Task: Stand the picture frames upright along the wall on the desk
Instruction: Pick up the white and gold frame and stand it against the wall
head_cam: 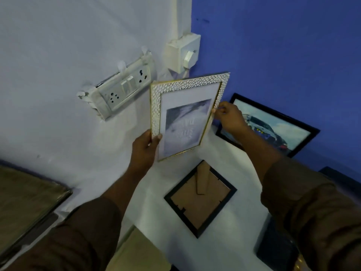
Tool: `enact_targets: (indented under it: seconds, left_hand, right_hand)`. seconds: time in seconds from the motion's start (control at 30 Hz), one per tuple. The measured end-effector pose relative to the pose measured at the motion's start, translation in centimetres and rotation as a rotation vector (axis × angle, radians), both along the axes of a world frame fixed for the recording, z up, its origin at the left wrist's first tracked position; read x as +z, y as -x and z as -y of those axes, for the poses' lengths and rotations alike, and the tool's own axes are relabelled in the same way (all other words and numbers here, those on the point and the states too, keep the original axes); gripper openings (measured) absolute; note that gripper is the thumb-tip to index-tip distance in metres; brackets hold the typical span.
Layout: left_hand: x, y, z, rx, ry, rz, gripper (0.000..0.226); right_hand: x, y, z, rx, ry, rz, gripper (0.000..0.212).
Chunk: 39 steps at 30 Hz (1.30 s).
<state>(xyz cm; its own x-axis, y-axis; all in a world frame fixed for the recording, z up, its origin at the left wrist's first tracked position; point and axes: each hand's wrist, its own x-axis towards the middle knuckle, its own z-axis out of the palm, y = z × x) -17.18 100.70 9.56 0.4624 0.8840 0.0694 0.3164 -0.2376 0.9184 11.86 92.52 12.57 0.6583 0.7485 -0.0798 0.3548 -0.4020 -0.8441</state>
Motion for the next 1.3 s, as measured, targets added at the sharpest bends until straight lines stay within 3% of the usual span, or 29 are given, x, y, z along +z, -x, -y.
enact_targets:
  seconds: [0.13, 0.23, 0.33, 0.47, 0.57, 0.67, 0.77, 0.83, 0.93, 1.07, 1.3]
  left_hand:
    - [5.8, -0.8, 5.3, -0.032, -0.028, 0.115, 0.02]
    - [9.6, -1.5, 9.5, -0.064, -0.093, 0.132, 0.018]
    - [13.0, -2.8, 13.4, -0.147, -0.163, 0.126, 0.023]
    - [17.1, -5.3, 18.5, -0.307, -0.299, 0.059, 0.029]
    - [19.9, -7.3, 21.9, -0.44, -0.44, -0.031, 0.026]
    - [22.1, -9.1, 25.3, -0.617, -0.503, -0.13, 0.022]
    - [24.1, -10.5, 29.1, -0.777, -0.559, -0.226, 0.022]
    - [25.2, -11.4, 31.4, -0.887, -0.61, -0.272, 0.024]
    - [26.1, -12.4, 34.9, -1.023, -0.661, -0.309, 0.015]
    - [26.1, -12.7, 39.9, -1.071, -0.69, -0.299, 0.018]
    - [25.9, -13.5, 48.0, -0.999, -0.783, -0.249, 0.031]
  right_hand:
    - [3.5, -0.6, 10.3, 0.025, 0.001, -0.048, 0.031]
    - [6.7, -0.3, 17.7, 0.007, -0.066, -0.126, 0.019]
    - [11.0, -0.7, 24.5, -0.169, -0.099, 0.021, 0.021]
    - [18.2, -0.3, 33.7, -0.481, -0.346, 0.264, 0.026]
    - [22.7, 1.6, 38.6, -0.441, -0.426, 0.429, 0.025]
    - [25.3, 4.1, 41.8, -0.325, -0.341, 0.634, 0.029]
    - [26.3, 6.7, 44.5, -0.107, -0.098, 0.862, 0.041]
    - [26.3, 8.1, 45.9, 0.058, 0.146, 0.903, 0.053]
    - [25.1, 9.3, 48.2, 0.107, 0.442, 0.901, 0.049]
    - [23.5, 10.2, 52.3, -0.034, 0.465, 0.889, 0.03]
    - [22.3, 10.5, 62.3, -0.245, 0.409, 0.778, 0.026]
